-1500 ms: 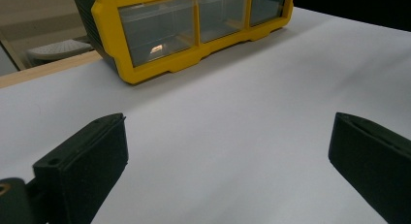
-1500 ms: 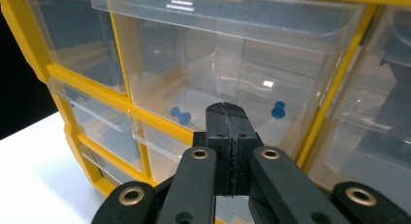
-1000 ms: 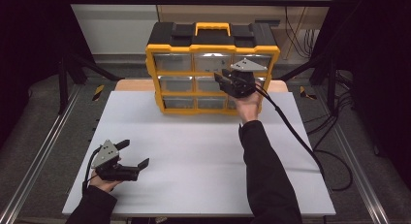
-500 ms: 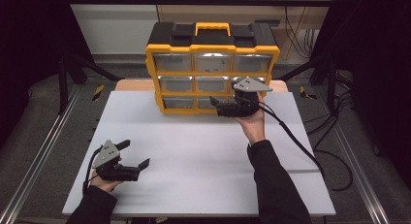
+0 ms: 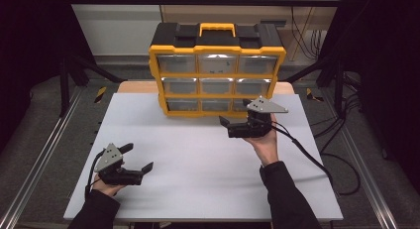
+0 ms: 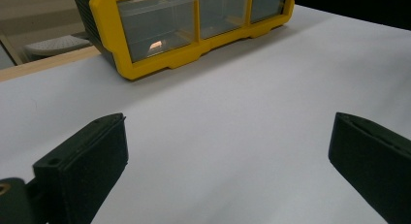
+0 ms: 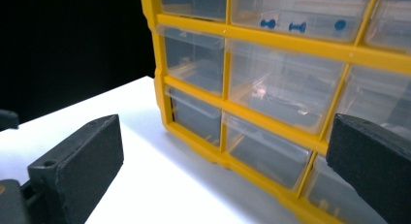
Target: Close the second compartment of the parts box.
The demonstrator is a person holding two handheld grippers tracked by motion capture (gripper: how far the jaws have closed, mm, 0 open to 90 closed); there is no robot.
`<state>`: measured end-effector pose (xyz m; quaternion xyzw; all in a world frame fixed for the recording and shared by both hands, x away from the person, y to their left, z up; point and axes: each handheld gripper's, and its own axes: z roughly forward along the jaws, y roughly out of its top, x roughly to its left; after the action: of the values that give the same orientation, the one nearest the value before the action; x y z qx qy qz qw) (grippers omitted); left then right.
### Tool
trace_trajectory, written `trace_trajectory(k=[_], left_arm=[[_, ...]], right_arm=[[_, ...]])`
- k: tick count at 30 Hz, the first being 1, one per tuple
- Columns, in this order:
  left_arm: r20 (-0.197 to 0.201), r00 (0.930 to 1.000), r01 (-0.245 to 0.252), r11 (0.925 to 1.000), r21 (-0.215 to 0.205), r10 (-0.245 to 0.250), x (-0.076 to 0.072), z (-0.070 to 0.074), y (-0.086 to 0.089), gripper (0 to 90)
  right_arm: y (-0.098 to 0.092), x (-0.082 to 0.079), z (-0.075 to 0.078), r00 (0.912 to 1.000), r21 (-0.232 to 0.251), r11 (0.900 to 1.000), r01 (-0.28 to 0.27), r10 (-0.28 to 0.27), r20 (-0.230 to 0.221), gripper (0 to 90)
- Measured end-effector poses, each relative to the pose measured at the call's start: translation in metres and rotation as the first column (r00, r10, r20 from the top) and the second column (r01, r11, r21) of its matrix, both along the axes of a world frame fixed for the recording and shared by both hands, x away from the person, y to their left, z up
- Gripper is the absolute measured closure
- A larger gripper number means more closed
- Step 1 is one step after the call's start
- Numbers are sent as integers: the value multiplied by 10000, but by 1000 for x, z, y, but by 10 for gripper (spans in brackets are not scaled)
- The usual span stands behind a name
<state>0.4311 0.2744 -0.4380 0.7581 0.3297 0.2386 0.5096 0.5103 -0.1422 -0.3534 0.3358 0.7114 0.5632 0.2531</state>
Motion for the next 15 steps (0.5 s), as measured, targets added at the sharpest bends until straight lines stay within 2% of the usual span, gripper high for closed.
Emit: trace_trajectory(k=[2,9,15], left_arm=[[5,10000,1,10000,0,-1,0,0,0,3],[-6,10000,15,10000,13,-15,0,0,0,3],[-11,10000,12,10000,41,-12,0,-1,0,3]], right_arm=[[-4,-4,-4,10000,-44,10000,-19,20,65,3],[-16,-19,-20,9997,16,10000,78,-78,-210,3],[-24,-29,-29,9996,21,9999,-112,113,-255,2]])
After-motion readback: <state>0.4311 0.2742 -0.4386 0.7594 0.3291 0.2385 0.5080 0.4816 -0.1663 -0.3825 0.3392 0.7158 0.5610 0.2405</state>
